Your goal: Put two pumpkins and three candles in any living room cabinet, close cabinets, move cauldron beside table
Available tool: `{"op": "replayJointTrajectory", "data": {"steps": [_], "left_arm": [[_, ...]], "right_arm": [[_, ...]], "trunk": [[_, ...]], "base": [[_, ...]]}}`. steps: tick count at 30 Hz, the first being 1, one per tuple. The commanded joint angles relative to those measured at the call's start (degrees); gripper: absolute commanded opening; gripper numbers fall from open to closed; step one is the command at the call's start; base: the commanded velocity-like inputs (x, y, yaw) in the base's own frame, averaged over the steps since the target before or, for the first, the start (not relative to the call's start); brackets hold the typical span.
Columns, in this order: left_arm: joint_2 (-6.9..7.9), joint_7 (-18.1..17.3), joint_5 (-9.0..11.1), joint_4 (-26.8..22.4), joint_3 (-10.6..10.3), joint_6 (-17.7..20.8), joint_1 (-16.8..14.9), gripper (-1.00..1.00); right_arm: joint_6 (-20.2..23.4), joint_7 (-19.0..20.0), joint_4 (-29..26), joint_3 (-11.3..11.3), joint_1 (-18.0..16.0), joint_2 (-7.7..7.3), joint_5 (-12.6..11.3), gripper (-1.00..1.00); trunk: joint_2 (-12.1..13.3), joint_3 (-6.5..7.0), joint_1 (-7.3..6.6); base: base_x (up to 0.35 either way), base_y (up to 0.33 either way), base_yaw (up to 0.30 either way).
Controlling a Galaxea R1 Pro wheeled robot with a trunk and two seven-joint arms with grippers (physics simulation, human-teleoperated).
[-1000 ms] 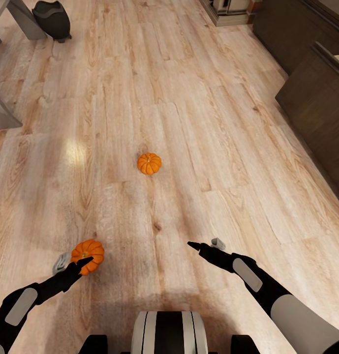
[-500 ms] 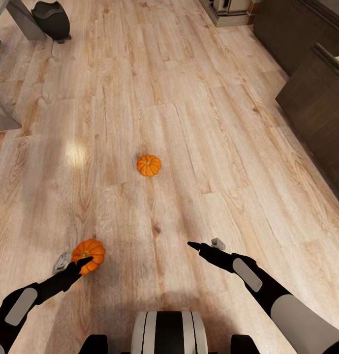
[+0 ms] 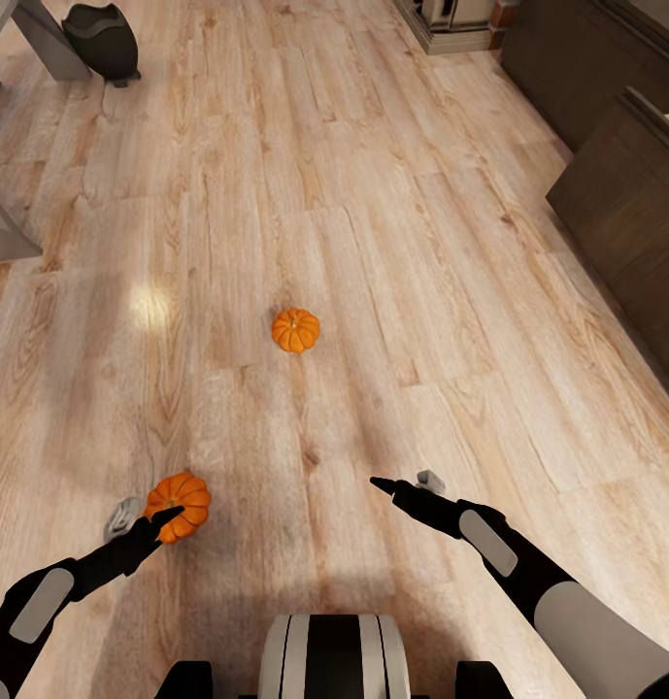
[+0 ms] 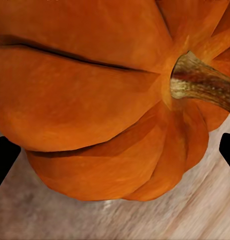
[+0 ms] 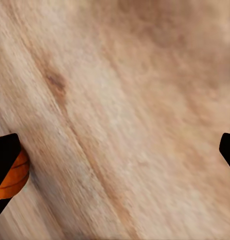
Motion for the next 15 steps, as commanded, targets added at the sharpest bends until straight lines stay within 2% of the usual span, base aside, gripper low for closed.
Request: {"op": "replayJointTrajectory", "data": {"steps": [1,15], "left_arm": [[-0.02,-0.05,0.24,0.0,0.15,0.46,-0.02,1.0],[-0.02,-0.06,0.42,-0.08,0.17,0.47,-0.02,1.0]], "right_arm": [[0.08,0.03,-0.01,0.22,-0.04,-0.06,-0.35,1.0],[0.08,0.03,-0.01,0.22,-0.04,-0.06,-0.35,1.0]], "trunk": [[-0.01,-0.03,-0.01],[-0.01,-0.03,-0.01]], "base": [[0.004,0.002,0.0],[0.032,0.035,0.0]]}}
